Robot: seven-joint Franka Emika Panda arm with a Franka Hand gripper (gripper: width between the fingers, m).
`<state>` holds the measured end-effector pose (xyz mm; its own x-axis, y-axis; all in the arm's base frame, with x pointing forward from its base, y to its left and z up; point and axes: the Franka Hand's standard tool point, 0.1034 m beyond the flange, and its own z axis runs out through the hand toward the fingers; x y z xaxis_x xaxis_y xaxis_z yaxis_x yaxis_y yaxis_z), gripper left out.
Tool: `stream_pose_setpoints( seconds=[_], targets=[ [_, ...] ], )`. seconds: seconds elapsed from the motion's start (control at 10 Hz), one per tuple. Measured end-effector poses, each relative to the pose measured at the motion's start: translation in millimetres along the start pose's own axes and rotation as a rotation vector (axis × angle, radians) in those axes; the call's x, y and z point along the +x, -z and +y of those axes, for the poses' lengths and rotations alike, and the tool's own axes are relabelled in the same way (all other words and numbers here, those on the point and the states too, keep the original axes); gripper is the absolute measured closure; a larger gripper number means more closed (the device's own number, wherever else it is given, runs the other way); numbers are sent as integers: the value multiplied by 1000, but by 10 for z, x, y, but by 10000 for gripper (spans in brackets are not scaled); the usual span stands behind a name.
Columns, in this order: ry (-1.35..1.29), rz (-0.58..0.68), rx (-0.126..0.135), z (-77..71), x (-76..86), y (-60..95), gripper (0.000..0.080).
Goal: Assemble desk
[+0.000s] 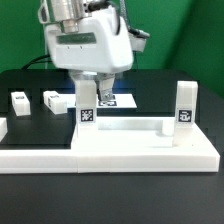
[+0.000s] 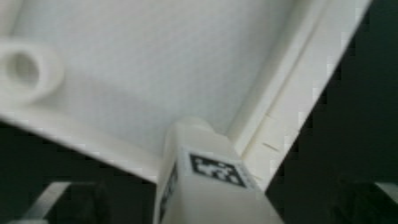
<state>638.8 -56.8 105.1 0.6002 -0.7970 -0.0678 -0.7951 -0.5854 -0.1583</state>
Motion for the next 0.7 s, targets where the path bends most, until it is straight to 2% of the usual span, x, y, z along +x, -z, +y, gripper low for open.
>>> stream_pose_setpoints(
  seconds=[0.3,0.4,0.6,0.7],
  targets=[
    [199,1,-2,5,3,-7,151],
    [338,6,-19,15,16,1,151],
    [742,8,-99,-34,87,114,151],
    [999,-12,-129,-60,84,103,151]
  ],
)
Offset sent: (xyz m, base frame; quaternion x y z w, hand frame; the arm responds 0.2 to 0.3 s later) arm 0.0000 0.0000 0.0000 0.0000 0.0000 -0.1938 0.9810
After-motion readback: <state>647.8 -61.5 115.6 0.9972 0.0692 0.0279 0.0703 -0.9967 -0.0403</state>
